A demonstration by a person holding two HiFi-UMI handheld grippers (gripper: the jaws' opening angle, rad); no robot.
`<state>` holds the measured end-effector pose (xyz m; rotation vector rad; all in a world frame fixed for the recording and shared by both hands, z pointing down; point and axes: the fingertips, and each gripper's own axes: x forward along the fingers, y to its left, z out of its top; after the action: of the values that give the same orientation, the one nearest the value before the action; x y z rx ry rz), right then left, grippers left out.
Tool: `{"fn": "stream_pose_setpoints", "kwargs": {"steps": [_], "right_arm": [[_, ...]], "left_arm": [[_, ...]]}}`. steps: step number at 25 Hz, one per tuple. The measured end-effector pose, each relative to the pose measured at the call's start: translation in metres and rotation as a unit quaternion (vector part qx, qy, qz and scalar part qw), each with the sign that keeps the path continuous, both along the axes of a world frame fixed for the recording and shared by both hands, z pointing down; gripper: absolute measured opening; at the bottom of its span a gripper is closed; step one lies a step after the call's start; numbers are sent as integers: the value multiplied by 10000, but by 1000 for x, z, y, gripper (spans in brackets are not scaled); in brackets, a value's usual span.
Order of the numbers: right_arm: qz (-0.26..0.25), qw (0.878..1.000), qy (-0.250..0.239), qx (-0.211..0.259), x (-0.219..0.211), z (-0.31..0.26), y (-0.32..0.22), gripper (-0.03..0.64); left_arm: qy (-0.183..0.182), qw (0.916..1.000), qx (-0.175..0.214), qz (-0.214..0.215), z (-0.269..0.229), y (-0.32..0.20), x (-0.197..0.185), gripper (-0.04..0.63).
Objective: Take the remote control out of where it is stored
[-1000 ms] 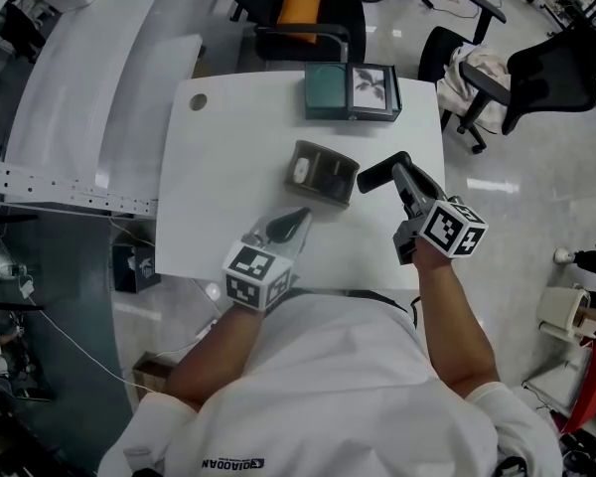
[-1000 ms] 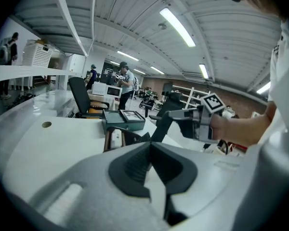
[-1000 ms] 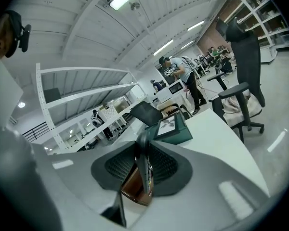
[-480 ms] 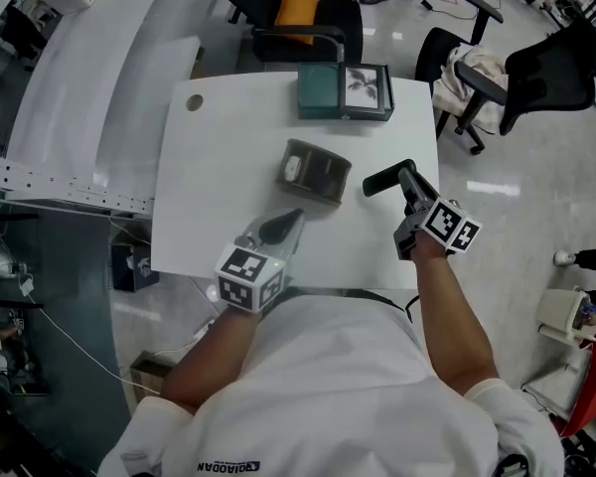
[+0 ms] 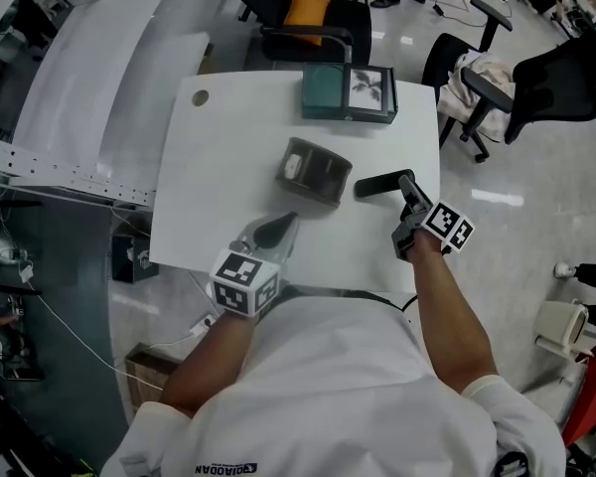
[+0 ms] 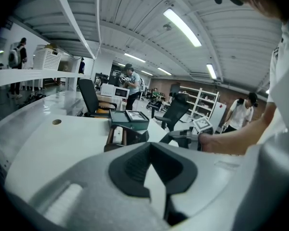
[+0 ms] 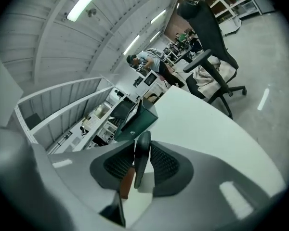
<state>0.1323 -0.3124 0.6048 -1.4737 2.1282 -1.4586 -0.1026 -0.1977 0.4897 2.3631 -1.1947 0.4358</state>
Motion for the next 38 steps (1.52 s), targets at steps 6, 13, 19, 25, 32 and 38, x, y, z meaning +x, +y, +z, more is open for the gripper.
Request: {"fn": "stream_pose_setpoints", "kwargs": {"steps": [6, 13, 19, 25, 32, 38], "right_arm": [[-291, 9972, 647, -249, 8, 20, -3, 151], [-381, 9934, 941, -527, 25, 44, -5, 173], [-540, 9880, 1328, -568, 27, 50, -7, 184], [-714, 9815, 1661, -628, 29, 54, -5, 187], [-946, 9750, 1982, -345, 33, 43, -2, 172], [-1440, 9753, 1660, 212, 10, 0, 15, 113]], "left_arm": [[-1, 9999, -43, -126, 5, 2, 6, 3], [-10, 9997, -100, -208, 10, 9, 17, 3], [-2, 9993, -136, -347, 15, 15, 20, 3], [34, 9988, -102, -477, 14, 21, 26, 3], [64, 9981, -65, -604, 15, 21, 33, 3], [68, 9975, 43, -703, 6, 21, 41, 3]]}}
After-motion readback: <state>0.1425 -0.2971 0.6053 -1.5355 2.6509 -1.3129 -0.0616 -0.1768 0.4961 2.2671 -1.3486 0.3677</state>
